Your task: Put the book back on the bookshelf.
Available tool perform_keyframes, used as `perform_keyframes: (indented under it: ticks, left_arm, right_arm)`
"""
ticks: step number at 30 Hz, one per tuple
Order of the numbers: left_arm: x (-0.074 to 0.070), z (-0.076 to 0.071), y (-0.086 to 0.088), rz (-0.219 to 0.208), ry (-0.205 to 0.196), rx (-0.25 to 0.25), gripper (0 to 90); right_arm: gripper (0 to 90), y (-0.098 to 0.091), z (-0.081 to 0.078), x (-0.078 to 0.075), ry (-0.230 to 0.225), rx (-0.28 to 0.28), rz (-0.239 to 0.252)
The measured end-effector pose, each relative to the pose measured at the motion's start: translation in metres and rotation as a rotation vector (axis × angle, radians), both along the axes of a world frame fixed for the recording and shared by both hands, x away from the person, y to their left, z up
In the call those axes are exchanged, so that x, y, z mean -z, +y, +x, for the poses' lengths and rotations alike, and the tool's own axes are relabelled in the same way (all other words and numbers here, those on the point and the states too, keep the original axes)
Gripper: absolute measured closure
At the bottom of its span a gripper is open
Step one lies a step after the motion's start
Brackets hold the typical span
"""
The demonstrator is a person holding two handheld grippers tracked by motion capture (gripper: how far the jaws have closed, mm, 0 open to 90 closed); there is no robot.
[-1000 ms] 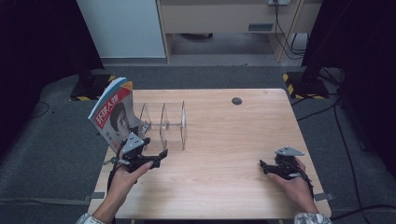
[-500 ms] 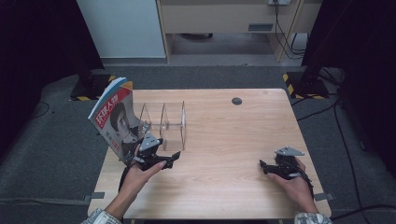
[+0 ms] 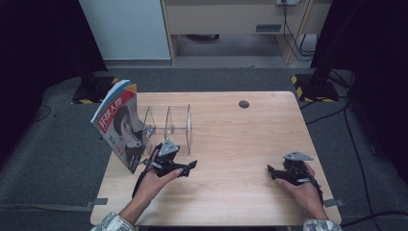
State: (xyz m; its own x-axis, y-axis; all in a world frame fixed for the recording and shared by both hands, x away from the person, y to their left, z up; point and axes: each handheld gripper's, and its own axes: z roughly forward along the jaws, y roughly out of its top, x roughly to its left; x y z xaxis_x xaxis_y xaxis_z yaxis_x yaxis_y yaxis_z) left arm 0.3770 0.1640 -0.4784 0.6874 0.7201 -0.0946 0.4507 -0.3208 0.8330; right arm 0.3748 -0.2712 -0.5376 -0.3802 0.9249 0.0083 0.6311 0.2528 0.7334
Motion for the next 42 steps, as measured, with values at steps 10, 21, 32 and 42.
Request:
perform_keyframes:
  ticks: [10,21,32,42]
  left_arm:
    - [0.010,0.004,-0.021,0.027,0.021,0.038,7.0]
    - [0.020,0.007,-0.037,0.069,0.040,0.060,6.8]
    - [0.036,0.008,-0.061,0.136,0.082,0.102,6.3]
    - [0.045,0.013,-0.076,0.157,0.103,0.114,6.3]
  right_arm:
    - [18.9,0.000,0.000,0.000,0.000,-0.003,0.000]
    - [18.7,0.000,0.000,0.000,-0.003,-0.004,-0.002]
    - [18.3,0.000,0.000,0.000,0.000,-0.008,-0.002]
    - [18.0,0.000,0.000,0.000,0.001,-0.010,-0.002]
